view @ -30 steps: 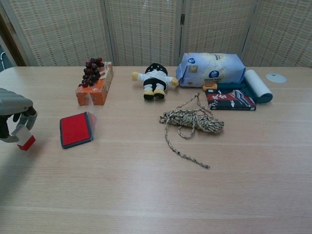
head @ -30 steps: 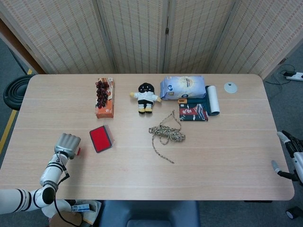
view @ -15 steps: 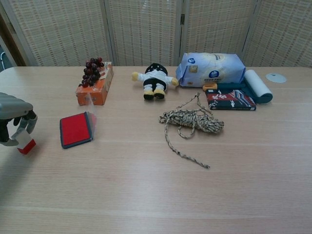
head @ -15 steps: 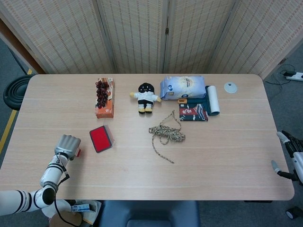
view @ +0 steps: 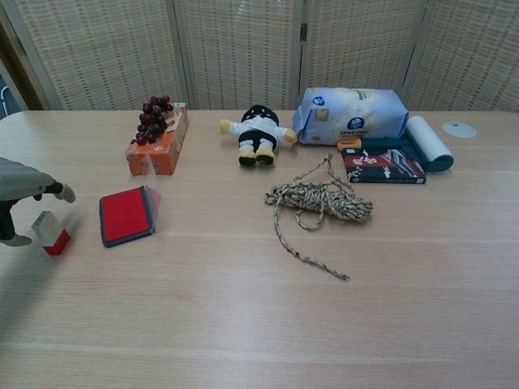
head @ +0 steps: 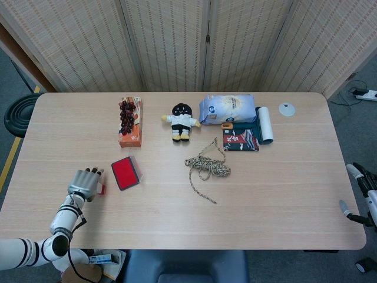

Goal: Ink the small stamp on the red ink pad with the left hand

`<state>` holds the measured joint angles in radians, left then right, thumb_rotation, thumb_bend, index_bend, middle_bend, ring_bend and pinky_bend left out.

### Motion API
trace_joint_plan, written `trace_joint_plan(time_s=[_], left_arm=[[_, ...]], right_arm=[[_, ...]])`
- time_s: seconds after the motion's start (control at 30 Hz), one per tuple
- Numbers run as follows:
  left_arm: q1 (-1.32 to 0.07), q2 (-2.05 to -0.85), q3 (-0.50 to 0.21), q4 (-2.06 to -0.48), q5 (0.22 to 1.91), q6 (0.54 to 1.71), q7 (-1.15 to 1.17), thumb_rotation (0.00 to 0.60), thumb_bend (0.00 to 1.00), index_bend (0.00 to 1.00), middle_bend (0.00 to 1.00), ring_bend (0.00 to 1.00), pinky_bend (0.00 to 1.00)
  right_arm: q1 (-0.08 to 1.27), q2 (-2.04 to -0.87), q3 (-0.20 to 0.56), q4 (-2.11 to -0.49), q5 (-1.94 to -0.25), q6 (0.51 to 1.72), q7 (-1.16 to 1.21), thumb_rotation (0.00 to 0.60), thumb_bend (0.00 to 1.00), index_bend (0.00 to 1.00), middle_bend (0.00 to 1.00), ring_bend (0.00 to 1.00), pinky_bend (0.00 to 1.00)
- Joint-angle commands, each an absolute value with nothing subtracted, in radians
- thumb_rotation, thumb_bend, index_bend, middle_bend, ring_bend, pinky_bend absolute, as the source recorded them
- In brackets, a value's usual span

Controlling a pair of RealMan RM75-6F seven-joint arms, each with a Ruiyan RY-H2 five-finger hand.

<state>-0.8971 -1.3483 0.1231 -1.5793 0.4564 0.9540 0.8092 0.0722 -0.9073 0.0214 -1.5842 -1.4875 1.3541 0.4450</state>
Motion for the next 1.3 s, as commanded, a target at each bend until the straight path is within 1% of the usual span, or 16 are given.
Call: trace_joint_plan(time_s=[0.03,0.2,0.3,0.4,0.47,0.53,0.57,0.6,0.73,0.77,0.8,0.87,0.9,1.13,1.2,1.3], left_arm=[[-0.893,-1.342,0.121,-1.592,0.459,0.97,0.813,0.6,0.3,0.0,0.02,0.14,0.42],[-0.885,-1.31,0.118,-1.655,0.459,1.033,0.831,0.6,0.3,0.0,0.0,0.11,0.42],[-0.872,-1.279,0.117,-1.723,0.461,1.116,0.851,0.6,0.3,0.0,0.0,0.1,0.42],[-0.831,-1.235,0.118,-1.814,0.511,1.225,0.831,0.6,0.3,0.0,0.0,0.08,0.42],[-0.779,-1.204,0.127,-1.871,0.593,1.314,0.783,0.6,0.3,0.0,0.0,0.05,0.4],[-0.711,-1.18,0.148,-1.904,0.707,1.402,0.709,0.6,0.3,0.0,0.0,0.02,0.36],[-0.678,-1.173,0.157,-1.909,0.763,1.435,0.663,0.6,0.3,0.0,0.0,0.0,0.31],[-0.633,-1.166,0.173,-1.906,0.842,1.473,0.598,0.6,0.3,0.0,0.0,0.0,0.28],[-0.493,-1.161,0.223,-1.831,1.068,1.585,0.392,0.6,0.3,0.0,0.0,0.0,0.22],[-0.463,-1.163,0.231,-1.805,1.104,1.605,0.349,0.6,0.3,0.0,0.0,0.0,0.18],[-0.436,-1.167,0.238,-1.777,1.134,1.622,0.31,0.6,0.3,0.0,0.0,0.0,0.12],[-0.382,-1.171,0.247,-1.72,1.178,1.64,0.226,0.6,0.3,0.0,0.0,0.0,0.03],[-0.365,-1.168,0.25,-1.701,1.191,1.636,0.192,0.6,0.3,0.0,0.0,0.0,0.01],[-0.278,-1.124,0.252,-1.567,1.298,1.596,-0.072,0.6,0.3,0.0,0.0,0.0,0.0],[-0.264,-1.114,0.248,-1.55,1.307,1.583,-0.097,0.6,0.3,0.0,0.0,0.0,0.0],[-0.243,-1.103,0.23,-1.544,1.349,1.599,-0.107,0.6,0.3,0.0,0.0,0.0,0.0]], right_arm=[[0.073,-0.908,0.022,-1.584,-1.485,1.351,0.443,0.6,0.38,0.02,0.0,0.0,0.0],[0.076,-0.91,0.022,-1.583,-1.486,1.348,0.44,0.6,0.38,0.02,0.0,0.0,0.0],[0.077,-0.911,0.022,-1.583,-1.486,1.346,0.437,0.6,0.38,0.02,0.0,0.0,0.0],[0.078,-0.912,0.02,-1.586,-1.488,1.345,0.43,0.6,0.38,0.02,0.0,0.0,0.0],[0.077,-0.914,0.019,-1.59,-1.494,1.349,0.421,0.6,0.38,0.02,0.0,0.0,0.0],[0.075,-0.915,0.017,-1.595,-1.498,1.356,0.407,0.6,0.38,0.02,0.0,0.0,0.0],[0.074,-0.916,0.017,-1.598,-1.498,1.358,0.4,0.6,0.38,0.02,0.0,0.0,0.0],[0.074,-0.918,0.018,-1.6,-1.496,1.358,0.389,0.6,0.38,0.02,0.0,0.0,0.0],[0.072,-0.928,0.025,-1.608,-1.469,1.357,0.342,0.6,0.38,0.02,0.0,0.0,0.0],[0.071,-0.93,0.028,-1.612,-1.459,1.357,0.329,0.6,0.38,0.02,0.0,0.0,0.0],[0.07,-0.933,0.031,-1.616,-1.449,1.359,0.313,0.6,0.38,0.02,0.0,0.0,0.0],[0.064,-0.941,0.039,-1.629,-1.429,1.369,0.275,0.6,0.38,0.02,0.0,0.0,0.0],[0.062,-0.944,0.04,-1.636,-1.423,1.374,0.257,0.6,0.38,0.02,0.0,0.0,0.0],[0.058,-0.975,0.045,-1.671,-1.399,1.386,0.139,0.6,0.38,0.02,0.0,0.0,0.0],[0.057,-0.977,0.049,-1.675,-1.391,1.387,0.127,0.6,0.38,0.02,0.0,0.0,0.0],[0.046,-0.982,0.054,-1.688,-1.383,1.411,0.098,0.6,0.38,0.02,0.0,0.0,0.0]])
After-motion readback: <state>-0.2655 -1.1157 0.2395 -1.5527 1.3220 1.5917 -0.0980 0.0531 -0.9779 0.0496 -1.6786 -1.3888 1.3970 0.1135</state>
